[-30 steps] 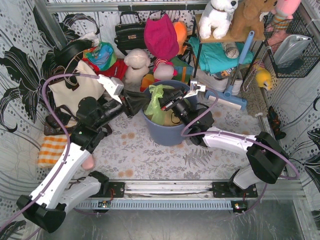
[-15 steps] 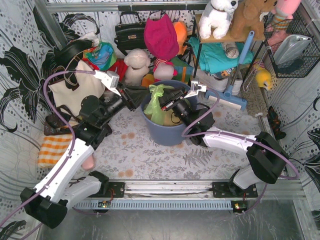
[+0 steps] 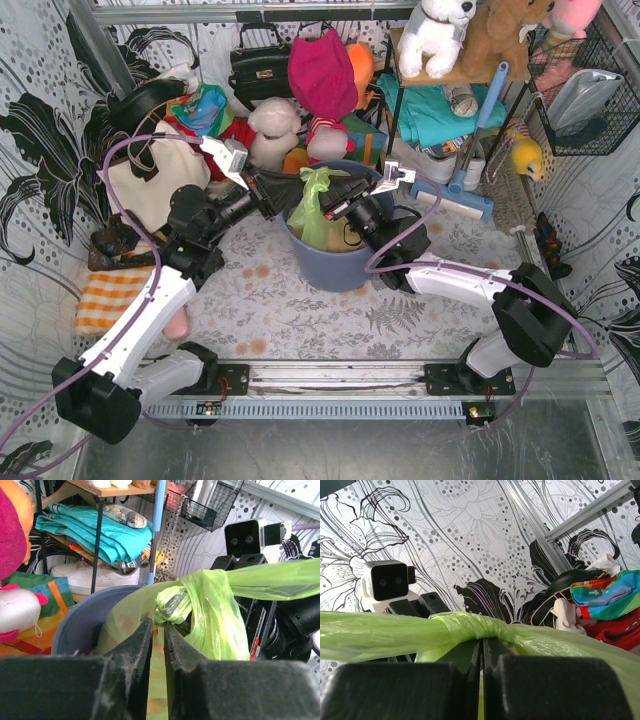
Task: Tie the trash bag
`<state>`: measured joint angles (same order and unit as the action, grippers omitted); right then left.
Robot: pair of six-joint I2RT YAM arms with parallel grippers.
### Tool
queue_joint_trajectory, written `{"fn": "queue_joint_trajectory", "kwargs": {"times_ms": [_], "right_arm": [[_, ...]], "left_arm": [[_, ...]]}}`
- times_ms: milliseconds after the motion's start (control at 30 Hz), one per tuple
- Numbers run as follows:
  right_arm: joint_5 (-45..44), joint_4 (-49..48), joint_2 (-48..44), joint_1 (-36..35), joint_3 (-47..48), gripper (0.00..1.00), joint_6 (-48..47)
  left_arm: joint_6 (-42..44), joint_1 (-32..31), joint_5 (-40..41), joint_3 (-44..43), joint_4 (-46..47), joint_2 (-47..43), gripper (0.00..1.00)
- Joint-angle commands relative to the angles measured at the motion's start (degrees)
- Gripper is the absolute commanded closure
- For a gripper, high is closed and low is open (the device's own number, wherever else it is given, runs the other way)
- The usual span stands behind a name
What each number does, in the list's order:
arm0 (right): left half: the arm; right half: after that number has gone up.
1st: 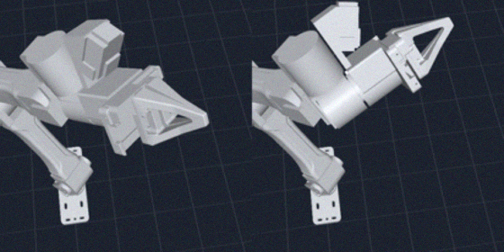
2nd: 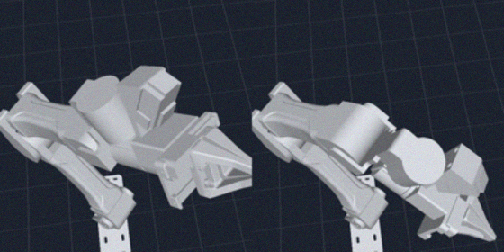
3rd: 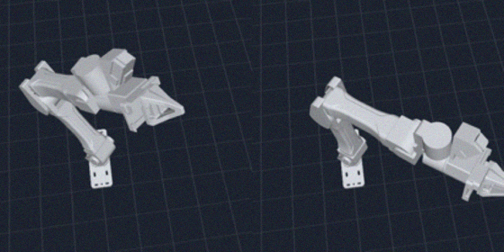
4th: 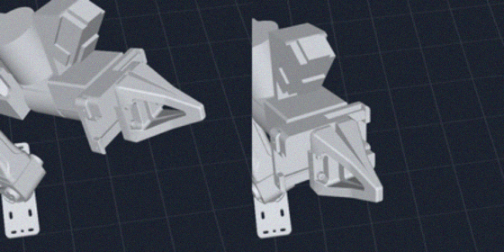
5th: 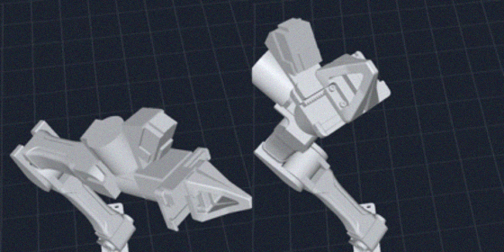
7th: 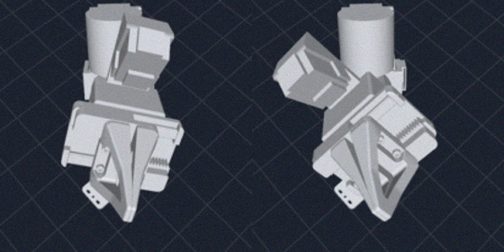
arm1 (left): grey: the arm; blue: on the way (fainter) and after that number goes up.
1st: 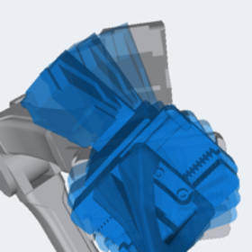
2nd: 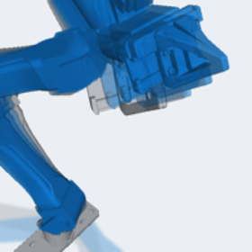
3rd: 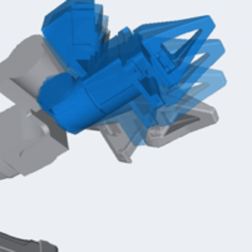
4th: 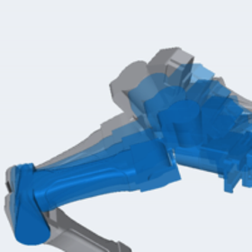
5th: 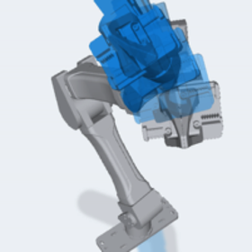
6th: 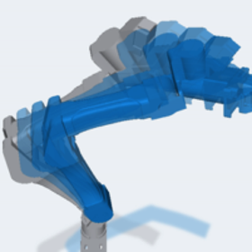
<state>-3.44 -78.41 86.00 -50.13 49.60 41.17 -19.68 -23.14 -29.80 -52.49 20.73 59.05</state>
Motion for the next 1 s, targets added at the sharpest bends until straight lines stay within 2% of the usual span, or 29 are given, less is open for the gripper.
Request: {"fn": "queue_joint_trajectory", "kwargs": {"times_ms": [0, 67, 167, 267, 533, 700, 867, 967], "right_arm": [[1.5, -3.4, -0.1, -0.2, 1.4, 1.0, 1.5], [1.5, -3.4, -0.1, -0.2, 1.3, 1.0, 1.5], [1.6, -3.2, -0.2, -0.2, 1.3, 1.0, 1.5], [1.5, -3.2, -0.2, -0.2, 1.1, 1.0, 1.7], [1.1, -2.6, -0.6, -0.2, 0.2, 1.0, 1.6], [0.9, -2.0, -1.2, -0.2, -0.3, 0.91, 1.5], [0.5, -1.6, -1.8, -0.2, -0.9, 0.84, 1.4], [0.4, -1.3, -2.1, -0.2, -1.0, 0.87, 1.2]], "left_arm": [[-0.7, 0.2, -5.2, 0.5, 8.0, 1.3, 0.79], [-0.6, 0.1, -7.6, 0.4, 9.2, 1.7, 0.83], [-0.5, 0.2, -9.6, 0.7, 11.0, 1.9, 0.94], [-0.2, 0.2, -8.4, 0.3, 11.4, 1.9, 1.0], [2.1, 0.2, 0.6, -0.7, 9.0, -1.0, 1.0], [5.0, 0.2, 6.1, -1.3, 5.5, -4.2, 1.0], [6.7, 0.2, 8.1, -2.0, 3.2, -6.3, 1.0], [6.6, 0.2, 9.1, -2.3, 2.5, -7.1, 1.0]]}}
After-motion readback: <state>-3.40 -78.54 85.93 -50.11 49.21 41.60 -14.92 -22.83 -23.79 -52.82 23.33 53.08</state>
